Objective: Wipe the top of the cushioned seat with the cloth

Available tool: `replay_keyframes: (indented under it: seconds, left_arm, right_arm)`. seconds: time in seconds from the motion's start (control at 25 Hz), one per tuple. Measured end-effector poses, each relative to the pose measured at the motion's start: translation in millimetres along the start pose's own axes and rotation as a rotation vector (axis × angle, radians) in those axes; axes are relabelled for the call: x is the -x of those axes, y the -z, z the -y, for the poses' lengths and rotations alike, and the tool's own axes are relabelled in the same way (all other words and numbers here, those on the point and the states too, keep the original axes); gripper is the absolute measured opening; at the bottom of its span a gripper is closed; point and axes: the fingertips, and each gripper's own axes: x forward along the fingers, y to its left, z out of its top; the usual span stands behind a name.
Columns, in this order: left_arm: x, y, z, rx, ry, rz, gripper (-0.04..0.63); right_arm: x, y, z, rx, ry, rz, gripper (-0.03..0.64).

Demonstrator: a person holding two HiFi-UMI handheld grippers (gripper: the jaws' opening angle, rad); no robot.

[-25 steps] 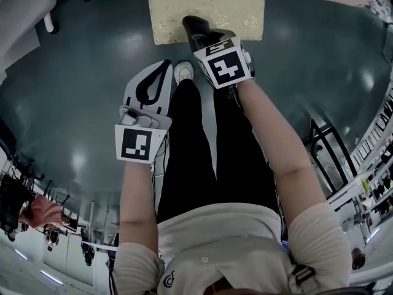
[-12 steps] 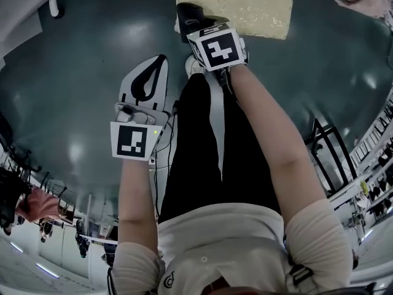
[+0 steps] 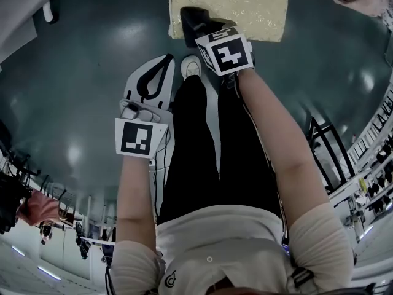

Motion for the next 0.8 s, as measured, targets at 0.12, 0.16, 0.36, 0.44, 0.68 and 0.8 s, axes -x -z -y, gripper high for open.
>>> replay_keyframes:
  seconds: [0.12,0.16,0.36,0.44,0.68,0.8]
  left_arm:
    - [-11,-2,4,-0.014,0.009,-0.009,0.014]
    - [-15,-4,6,-0.018,0.01,-0.009,0.014]
    - [-30,-11,24,-0.029,0.016,-0.002,0.013]
    - [-39,-10,35,-0.03,0.022,-0.008,0.014]
    - [-66,-4,70,-0.037,0.041,-0.032,0.014]
    - [-79,2,87,-0.032,0.034,-0.038,0.014]
  right_arm:
    - [5,4,15,0.005,0.01,-0.005,0.087]
    - [7,6,21,0.004,0.015,-0.006,0.087]
    - [19,19,52,-0.008,0.04,-0.011,0.086]
    - [24,24,65,-0.009,0.043,-0.014,0.086]
    - [41,45,105,-0.019,0.055,-0.015,0.086]
    - [50,57,124,-0.045,0.055,-0.004,0.086]
